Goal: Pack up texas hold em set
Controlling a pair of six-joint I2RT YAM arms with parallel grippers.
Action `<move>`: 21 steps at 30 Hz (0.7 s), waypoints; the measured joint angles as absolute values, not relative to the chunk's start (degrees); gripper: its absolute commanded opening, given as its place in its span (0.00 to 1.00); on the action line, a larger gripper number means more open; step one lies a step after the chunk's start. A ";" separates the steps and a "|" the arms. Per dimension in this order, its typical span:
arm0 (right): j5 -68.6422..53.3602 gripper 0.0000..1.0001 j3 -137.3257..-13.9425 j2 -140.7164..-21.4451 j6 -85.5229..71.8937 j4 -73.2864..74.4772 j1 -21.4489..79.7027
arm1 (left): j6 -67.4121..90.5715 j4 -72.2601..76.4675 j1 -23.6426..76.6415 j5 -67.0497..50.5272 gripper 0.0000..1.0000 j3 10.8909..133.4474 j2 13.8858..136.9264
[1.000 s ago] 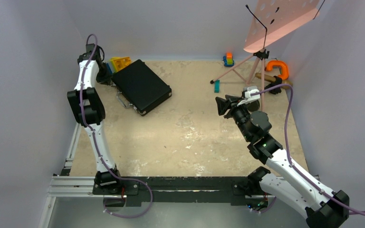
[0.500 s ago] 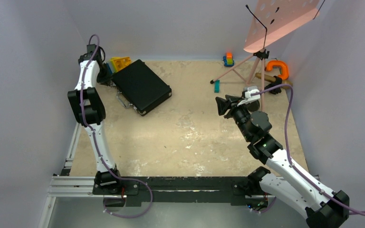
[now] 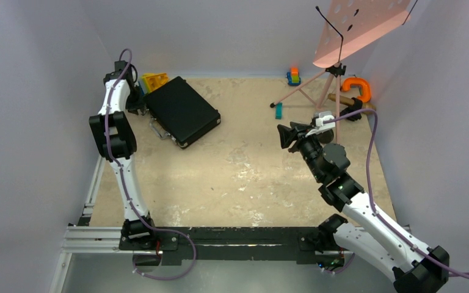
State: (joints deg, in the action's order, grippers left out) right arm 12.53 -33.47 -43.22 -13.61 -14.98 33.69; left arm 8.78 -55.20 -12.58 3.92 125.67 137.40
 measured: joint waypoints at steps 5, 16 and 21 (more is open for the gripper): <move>12.53 0.51 -33.39 -43.05 -13.61 -14.98 33.69 | 8.47 -54.78 -12.51 3.95 0.32 125.25 137.93; 12.53 0.51 -33.39 -42.96 -13.61 -14.98 33.69 | 7.84 -54.22 -12.78 5.63 0.62 124.46 137.91; 12.53 0.51 -33.39 -42.85 -13.61 -14.98 33.69 | 7.92 -52.77 -12.95 6.20 0.67 122.61 136.92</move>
